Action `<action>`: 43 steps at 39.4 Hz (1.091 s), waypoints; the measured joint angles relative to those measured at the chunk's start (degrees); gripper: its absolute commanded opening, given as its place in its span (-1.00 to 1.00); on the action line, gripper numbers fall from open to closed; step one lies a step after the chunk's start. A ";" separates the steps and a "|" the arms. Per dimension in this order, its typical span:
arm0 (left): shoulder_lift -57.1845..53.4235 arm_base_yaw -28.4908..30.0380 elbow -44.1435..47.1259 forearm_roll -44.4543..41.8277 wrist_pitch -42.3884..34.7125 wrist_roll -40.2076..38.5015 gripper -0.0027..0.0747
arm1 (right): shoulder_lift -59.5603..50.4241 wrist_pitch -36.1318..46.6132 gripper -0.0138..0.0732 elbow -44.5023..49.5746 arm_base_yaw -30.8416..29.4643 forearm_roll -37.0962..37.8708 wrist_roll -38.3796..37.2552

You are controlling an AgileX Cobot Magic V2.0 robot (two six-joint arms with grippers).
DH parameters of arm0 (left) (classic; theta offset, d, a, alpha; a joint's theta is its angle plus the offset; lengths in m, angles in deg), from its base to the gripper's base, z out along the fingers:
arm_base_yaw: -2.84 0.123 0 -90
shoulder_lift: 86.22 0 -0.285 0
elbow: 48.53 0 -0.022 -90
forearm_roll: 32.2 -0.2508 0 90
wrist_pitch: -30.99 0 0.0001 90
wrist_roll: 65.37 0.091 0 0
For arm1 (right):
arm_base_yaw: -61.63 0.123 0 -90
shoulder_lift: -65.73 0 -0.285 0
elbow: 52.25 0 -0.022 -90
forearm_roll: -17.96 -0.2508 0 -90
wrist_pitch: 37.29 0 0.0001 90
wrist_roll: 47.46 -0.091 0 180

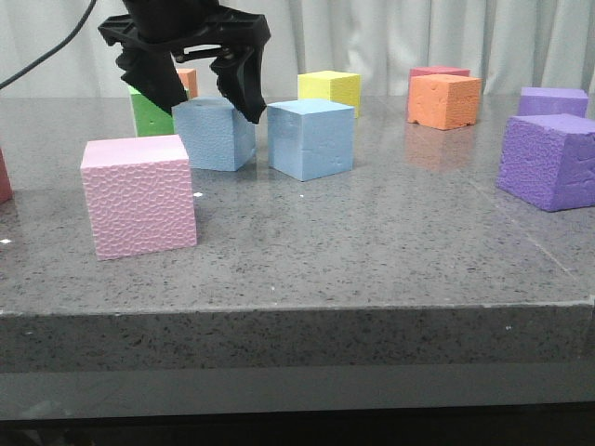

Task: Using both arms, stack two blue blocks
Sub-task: 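Lower the left gripper onto the light blue cube near the green cube, then lift the blue cube with the left gripper over the placed blue cube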

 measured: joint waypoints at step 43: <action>0.00 0.00 -17.43 2.53 19.34 -0.04 -0.22 | 0.00 0.00 -0.84 0.00 0.00 0.00 0.00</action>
